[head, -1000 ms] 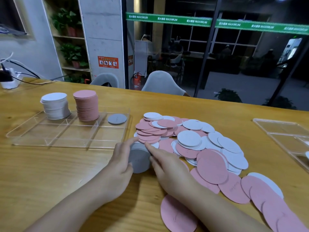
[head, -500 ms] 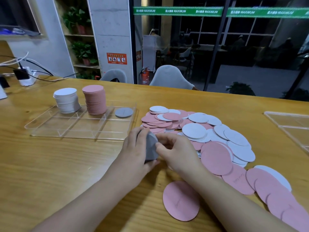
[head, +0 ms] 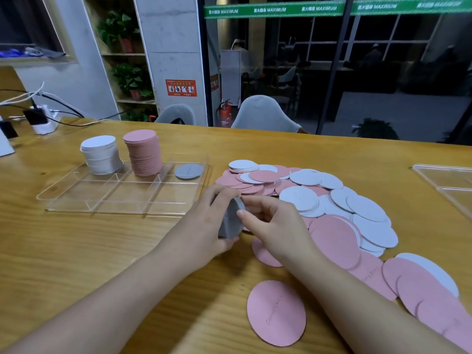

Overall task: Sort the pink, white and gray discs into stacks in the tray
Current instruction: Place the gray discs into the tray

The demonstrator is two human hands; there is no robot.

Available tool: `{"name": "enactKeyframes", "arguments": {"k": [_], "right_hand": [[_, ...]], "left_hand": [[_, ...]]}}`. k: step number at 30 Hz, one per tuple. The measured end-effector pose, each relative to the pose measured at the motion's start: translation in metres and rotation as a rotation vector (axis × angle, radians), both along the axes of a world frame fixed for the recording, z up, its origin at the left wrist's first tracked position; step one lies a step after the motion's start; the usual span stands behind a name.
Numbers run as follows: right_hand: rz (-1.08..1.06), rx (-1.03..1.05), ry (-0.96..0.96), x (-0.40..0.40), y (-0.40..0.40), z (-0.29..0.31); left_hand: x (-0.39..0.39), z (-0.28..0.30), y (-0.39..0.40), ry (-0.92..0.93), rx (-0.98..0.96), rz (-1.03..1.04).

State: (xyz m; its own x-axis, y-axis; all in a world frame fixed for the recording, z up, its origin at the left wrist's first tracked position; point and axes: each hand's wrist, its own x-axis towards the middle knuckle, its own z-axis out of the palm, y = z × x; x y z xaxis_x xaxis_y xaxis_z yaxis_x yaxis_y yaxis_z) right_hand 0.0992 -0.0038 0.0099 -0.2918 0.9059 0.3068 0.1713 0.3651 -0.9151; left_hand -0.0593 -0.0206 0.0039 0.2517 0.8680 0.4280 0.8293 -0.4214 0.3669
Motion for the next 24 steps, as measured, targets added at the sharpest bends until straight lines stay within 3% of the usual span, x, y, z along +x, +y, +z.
{"name": "enactKeyframes", "arguments": {"k": [2,5,8,12,16,21,24], "right_hand": [[0.002,0.041,-0.094,0.005,0.005,0.001],[-0.120,0.246,-0.511,0.020,0.019,0.000],[-0.246,0.476,-0.755,0.036,0.034,-0.010],[-0.277,0.278,-1.061,0.043,0.039,-0.019],[-0.267,0.253,-1.170,0.040,0.040,-0.021],[-0.275,0.247,-1.198,0.037,0.039,-0.021],[-0.272,0.243,-1.204,0.036,0.041,-0.023]], "left_hand": [[-0.003,0.002,0.004,-0.026,-0.017,0.000],[-0.013,0.009,0.014,-0.086,-0.037,0.037],[-0.030,0.021,0.033,-0.129,-0.036,0.145],[-0.048,0.045,0.057,-0.157,-0.091,0.280],[-0.063,0.068,0.086,-0.165,-0.121,0.352],[-0.083,0.074,0.126,0.130,-0.343,0.416],[-0.088,0.071,0.144,0.206,-0.474,0.451]]}}
